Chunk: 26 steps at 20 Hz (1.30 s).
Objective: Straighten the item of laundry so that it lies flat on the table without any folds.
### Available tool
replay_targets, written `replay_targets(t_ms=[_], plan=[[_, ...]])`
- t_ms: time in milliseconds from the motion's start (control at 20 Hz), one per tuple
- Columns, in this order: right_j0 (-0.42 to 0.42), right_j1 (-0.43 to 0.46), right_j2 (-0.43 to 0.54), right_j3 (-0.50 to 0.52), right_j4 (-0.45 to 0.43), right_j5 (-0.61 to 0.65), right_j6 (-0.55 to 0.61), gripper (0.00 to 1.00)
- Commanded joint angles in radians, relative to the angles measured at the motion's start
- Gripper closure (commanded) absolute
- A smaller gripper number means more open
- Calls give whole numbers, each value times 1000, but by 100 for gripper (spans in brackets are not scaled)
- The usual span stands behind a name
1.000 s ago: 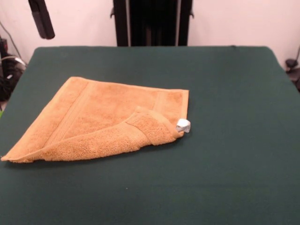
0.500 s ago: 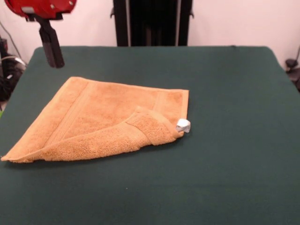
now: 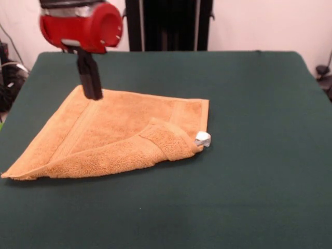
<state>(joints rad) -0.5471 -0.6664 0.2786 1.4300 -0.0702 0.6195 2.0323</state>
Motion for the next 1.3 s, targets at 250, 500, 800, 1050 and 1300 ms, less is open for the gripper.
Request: replay_targets(t_ms=[250, 500, 800, 1050, 1300], plan=[[110, 91, 52, 78, -16, -34, 56, 100], [147, 159, -16, 24, -99, -29, 21, 100], [148, 207, -69, -11, -220, 18, -72, 100], [140, 159, -85, -5, -280, 123, -110, 100], [105, 55, -58, -15, -285, 286, -189, 100]])
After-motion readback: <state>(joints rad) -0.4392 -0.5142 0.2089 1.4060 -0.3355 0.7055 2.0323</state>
